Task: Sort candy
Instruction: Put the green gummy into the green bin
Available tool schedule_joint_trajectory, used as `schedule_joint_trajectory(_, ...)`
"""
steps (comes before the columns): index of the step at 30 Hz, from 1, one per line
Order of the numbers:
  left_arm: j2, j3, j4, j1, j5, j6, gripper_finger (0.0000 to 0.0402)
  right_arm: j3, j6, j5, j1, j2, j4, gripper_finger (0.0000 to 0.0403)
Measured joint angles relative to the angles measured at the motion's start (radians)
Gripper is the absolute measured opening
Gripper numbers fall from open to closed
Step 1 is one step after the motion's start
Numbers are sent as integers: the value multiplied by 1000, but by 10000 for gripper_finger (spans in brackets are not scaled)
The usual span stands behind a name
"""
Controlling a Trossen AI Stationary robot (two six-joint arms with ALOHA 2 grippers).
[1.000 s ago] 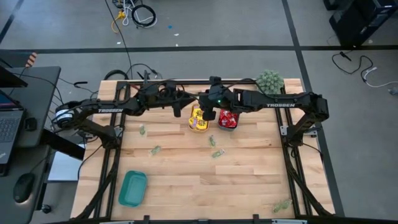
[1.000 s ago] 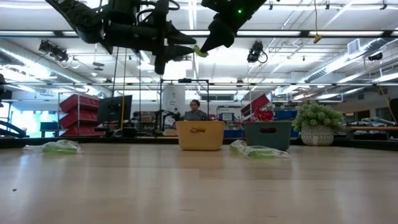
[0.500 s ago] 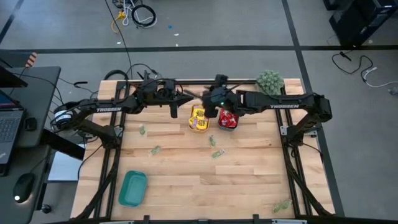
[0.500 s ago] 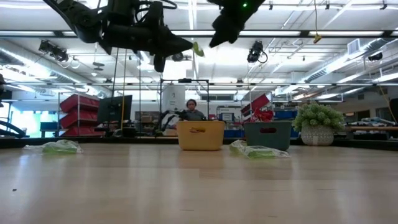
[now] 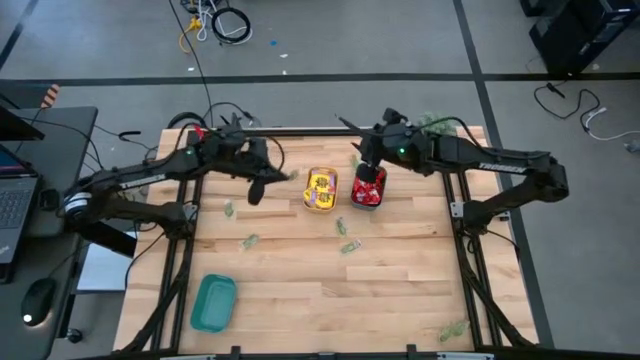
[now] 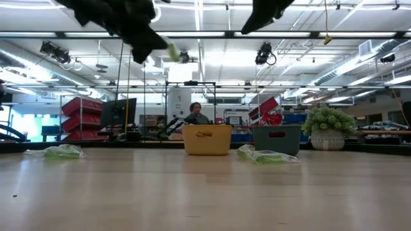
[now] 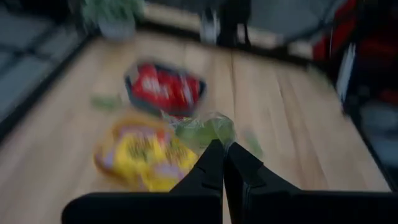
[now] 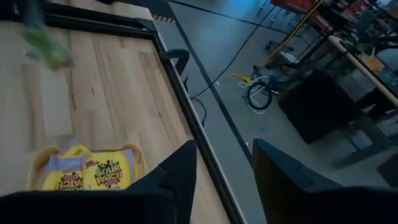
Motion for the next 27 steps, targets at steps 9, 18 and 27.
schedule_joint_trajectory(9, -21, 190, -586, -174, -177, -34, 0, -275, 12, -4, -2, -58, 257, 106)
schedule_joint_trajectory(18, -20, 247, -1006, -375, -42, -464, 0, -368, 64, -4, 0, -60, 320, 105)
schedule_joint_trajectory(27, 40, 179, -1007, -621, 169, -764, 0, -372, 49, -4, 0, -60, 334, 106)
